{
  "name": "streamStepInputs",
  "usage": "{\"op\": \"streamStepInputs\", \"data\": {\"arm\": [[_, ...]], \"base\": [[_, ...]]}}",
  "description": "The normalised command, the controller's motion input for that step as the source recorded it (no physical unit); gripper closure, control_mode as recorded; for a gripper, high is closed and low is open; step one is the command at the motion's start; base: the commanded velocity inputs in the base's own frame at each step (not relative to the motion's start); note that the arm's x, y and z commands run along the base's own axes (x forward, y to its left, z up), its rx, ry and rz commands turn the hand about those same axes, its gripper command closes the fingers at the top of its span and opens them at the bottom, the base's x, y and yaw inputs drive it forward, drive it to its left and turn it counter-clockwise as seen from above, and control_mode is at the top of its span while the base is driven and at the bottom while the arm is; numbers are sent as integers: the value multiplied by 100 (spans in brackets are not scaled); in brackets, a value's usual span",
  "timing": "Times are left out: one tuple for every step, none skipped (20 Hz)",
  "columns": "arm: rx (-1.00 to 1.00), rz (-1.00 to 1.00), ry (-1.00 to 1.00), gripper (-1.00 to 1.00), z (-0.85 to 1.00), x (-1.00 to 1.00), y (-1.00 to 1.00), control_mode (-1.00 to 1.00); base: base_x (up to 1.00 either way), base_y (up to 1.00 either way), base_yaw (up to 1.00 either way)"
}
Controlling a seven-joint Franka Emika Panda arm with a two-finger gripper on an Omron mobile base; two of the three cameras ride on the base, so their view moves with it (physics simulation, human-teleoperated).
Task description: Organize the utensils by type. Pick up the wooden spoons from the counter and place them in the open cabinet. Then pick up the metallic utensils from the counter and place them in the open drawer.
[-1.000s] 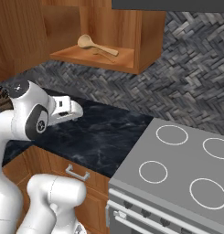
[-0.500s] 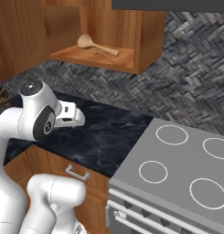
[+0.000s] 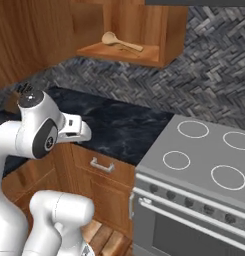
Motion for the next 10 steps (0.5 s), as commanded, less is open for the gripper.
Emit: {"op": "streamStepInputs", "data": {"arm": [[0,0,0,-100,0,0,0,100],[0,0,0,-100,0,0,0,100],[0,0,0,-100,0,0,0,100],[0,0,0,-100,0,0,0,100],[0,0,0,-100,0,0,0,100],[0,0,0,-100,0,0,0,100],[0,0,0,-100,0,0,0,100],[0,0,0,-100,0,0,0,100],[0,0,0,-100,0,0,0,100],[0,0,0,-100,0,0,0,100]], "base": [[-100,-8,0],[-100,-3,0],[-100,0,8],[-100,0,12],[-100,0,20],[-100,0,41],[-98,0,56],[-77,-3,82],[-59,0,100],[-41,-2,100]]}}
